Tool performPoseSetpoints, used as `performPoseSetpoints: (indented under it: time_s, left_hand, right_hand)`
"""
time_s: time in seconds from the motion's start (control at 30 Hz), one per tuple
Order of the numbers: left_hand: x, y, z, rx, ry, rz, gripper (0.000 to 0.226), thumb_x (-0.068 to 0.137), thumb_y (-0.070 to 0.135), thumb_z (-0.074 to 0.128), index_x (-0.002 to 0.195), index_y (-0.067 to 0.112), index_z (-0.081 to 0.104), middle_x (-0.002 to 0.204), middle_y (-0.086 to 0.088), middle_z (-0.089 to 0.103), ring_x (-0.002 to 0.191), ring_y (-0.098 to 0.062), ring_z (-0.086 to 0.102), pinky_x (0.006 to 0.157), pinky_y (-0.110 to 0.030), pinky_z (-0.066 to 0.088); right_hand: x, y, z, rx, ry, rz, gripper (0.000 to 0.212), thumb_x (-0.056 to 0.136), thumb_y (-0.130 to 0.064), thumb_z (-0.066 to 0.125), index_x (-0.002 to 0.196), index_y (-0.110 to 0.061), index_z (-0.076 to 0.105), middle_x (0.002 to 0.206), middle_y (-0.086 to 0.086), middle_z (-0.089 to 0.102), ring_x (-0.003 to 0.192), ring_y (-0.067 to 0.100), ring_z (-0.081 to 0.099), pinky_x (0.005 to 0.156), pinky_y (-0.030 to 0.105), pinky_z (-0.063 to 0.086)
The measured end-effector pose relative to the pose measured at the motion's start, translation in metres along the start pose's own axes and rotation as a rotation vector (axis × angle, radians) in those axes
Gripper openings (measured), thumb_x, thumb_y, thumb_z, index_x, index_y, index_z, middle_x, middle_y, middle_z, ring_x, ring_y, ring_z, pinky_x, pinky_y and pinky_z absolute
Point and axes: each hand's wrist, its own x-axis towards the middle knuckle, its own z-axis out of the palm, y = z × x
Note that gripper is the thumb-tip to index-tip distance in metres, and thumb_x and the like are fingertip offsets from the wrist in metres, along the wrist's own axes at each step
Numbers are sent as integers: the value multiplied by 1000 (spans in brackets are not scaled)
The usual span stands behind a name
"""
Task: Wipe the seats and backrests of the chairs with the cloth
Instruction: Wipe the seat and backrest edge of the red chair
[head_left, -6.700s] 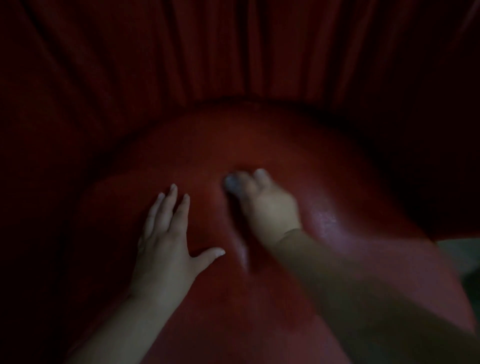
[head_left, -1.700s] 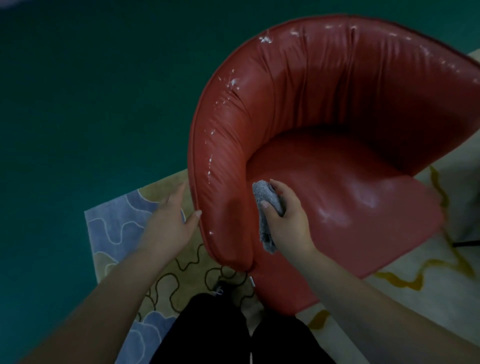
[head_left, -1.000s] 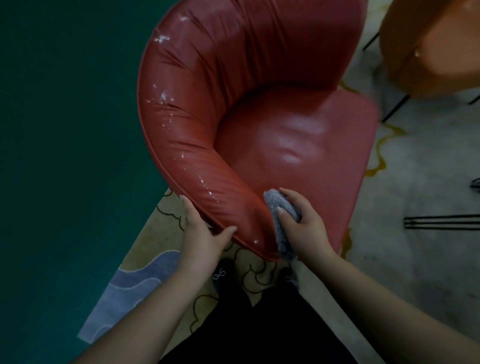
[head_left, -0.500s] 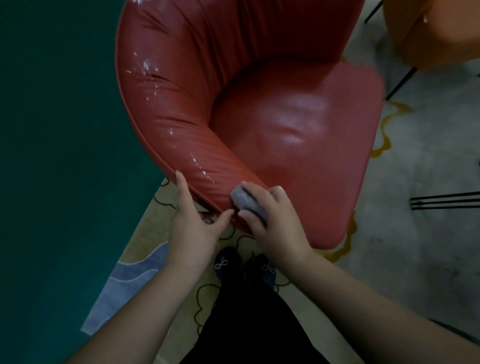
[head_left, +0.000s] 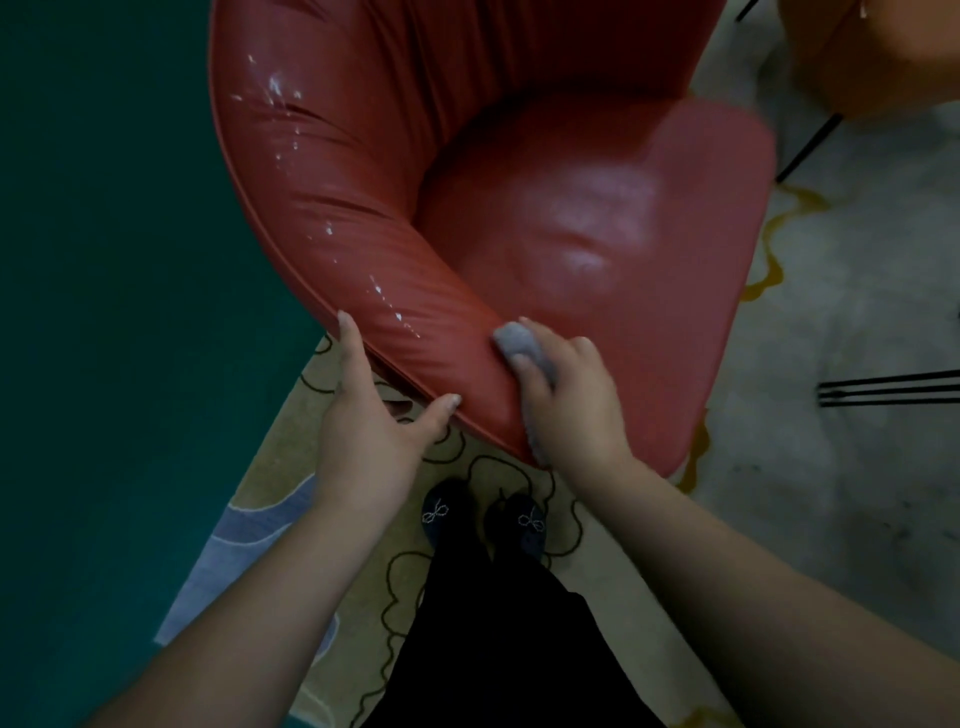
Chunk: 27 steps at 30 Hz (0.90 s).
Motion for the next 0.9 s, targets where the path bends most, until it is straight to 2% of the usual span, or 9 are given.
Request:
performPoseSetpoints:
  time_s: [0.1,0.17,0.3,0.4,0.53,0.63,0.73,0.83,0.9]
  left_hand:
    - [1,0,-2,-18,-13,9,121,74,48,79,152,40,-13,127,-5,62,105,-17,63,92,-35,51]
    - [2,-1,-1,-11,-3,16,121,73,49,79,152,41,-13,127,-4,62,105,-18,64,93,-36,52]
    - [4,-5,-1,-19,27,16,118,73,51,77,151,43,-11,137,-7,57,113,-19,62,97,-39,51]
    - [9,-7,-5,-19,79,14,117,72,54,76,152,40,-8,146,-2,48,115,-17,60,98,-34,48]
    - [17,-8,-10,-16,64,22,117,73,54,76,153,39,-9,150,1,42,117,-18,59,100,-37,48]
    - [24,-13,-12,-33,70,28,109,79,45,72,154,36,-7,130,11,55,97,2,63,83,-17,50]
    - [33,-19,-18,-53,62,22,94,89,35,64,155,36,-3,91,28,52,77,22,54,58,-1,40]
    - [51,-19,-31,-93,43,35,94,88,34,65,154,38,-3,104,17,61,85,14,59,70,-2,43]
    - [65,-17,-44,-92,17,47,99,85,39,67,153,41,-6,128,4,59,105,-4,62,92,-25,50]
  right_hand:
    - [22,27,-17,71,-32,239,38,96,-29,53,135,-26,54,124,7,55,102,18,58,86,10,40]
    - [23,17,-16,150,-16,157,38,95,-31,53,133,-29,55,123,2,57,110,5,54,98,16,37]
    - [9,-14,8,166,-105,-211,40,92,-29,59,132,-32,55,98,-2,51,87,-1,50,79,5,34]
    - [39,-8,3,110,-99,-34,37,95,-29,54,132,-32,55,111,5,56,105,17,54,87,15,32]
    - [57,-20,5,173,-52,-67,36,94,-30,55,131,-33,56,104,0,53,93,6,55,79,2,31]
    - [48,-52,22,288,-23,-255,38,90,-38,56,128,-39,56,90,-10,45,81,-2,51,76,2,36]
    - [49,-67,36,116,-74,-407,41,91,-36,59,131,-38,55,90,-4,42,79,9,49,73,22,47]
    - [59,-66,38,43,-80,-374,41,92,-30,61,132,-35,55,90,2,45,78,13,49,70,27,45]
    - [69,-65,35,27,-38,-260,40,92,-33,60,132,-37,55,91,1,48,81,13,52,75,29,46]
